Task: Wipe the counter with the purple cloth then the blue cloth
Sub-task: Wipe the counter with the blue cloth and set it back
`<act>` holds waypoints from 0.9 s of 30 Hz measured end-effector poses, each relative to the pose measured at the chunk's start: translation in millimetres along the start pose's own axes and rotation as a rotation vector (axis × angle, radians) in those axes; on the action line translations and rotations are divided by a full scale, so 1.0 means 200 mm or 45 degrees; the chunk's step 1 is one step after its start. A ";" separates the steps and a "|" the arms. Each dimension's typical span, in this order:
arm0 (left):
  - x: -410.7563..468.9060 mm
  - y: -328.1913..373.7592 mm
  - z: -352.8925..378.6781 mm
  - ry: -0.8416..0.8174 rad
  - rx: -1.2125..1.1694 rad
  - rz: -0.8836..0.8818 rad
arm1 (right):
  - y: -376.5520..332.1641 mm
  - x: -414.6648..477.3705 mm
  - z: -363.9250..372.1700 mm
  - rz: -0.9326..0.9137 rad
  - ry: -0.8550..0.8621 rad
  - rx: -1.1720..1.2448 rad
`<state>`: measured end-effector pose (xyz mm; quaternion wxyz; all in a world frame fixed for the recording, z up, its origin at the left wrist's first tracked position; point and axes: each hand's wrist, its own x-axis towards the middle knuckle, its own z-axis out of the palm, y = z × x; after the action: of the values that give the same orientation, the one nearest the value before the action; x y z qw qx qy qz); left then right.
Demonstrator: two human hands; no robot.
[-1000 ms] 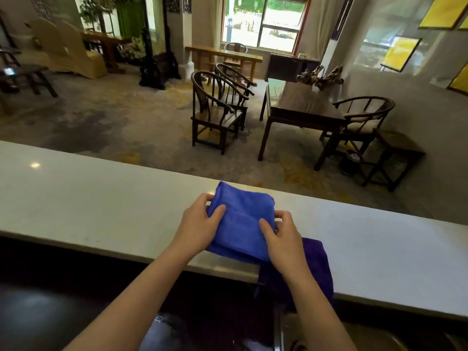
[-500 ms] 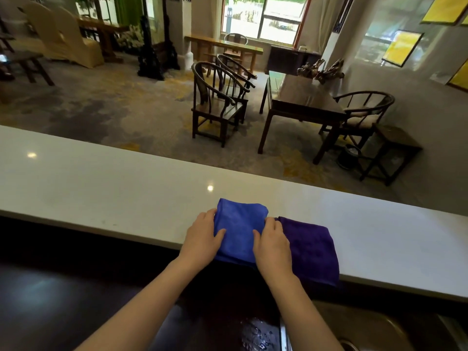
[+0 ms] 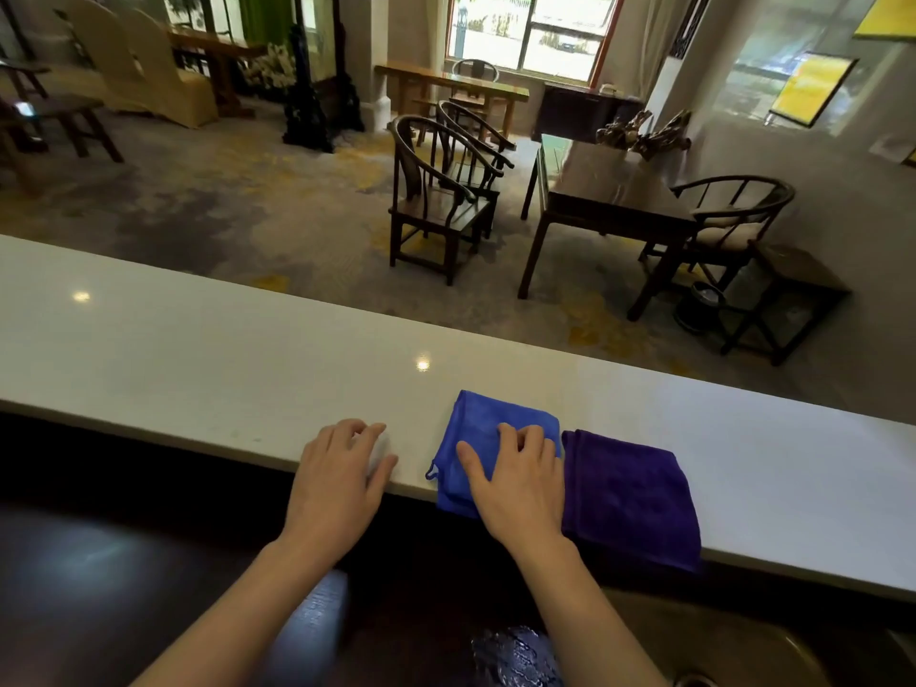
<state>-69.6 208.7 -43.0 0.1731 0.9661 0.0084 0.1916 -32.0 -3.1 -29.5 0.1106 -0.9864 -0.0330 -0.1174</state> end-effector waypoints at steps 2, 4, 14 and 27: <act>-0.04 -0.06 -0.02 -0.001 0.055 -0.010 | -0.01 -0.01 0.02 0.023 -0.002 -0.072; -0.07 -0.10 -0.03 0.016 0.113 -0.013 | -0.01 -0.01 0.03 0.038 0.008 -0.100; -0.13 -0.18 -0.05 -0.024 0.127 0.038 | -0.02 0.02 0.05 0.037 0.054 -0.086; -0.17 -0.19 -0.10 -0.151 0.087 0.081 | -0.15 0.08 0.12 -0.027 0.063 0.151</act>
<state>-106.7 248.4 -51.5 0.1339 0.9809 -0.0260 0.1391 -13.7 32.2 -41.2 0.1682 -0.9745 -0.0478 -0.1407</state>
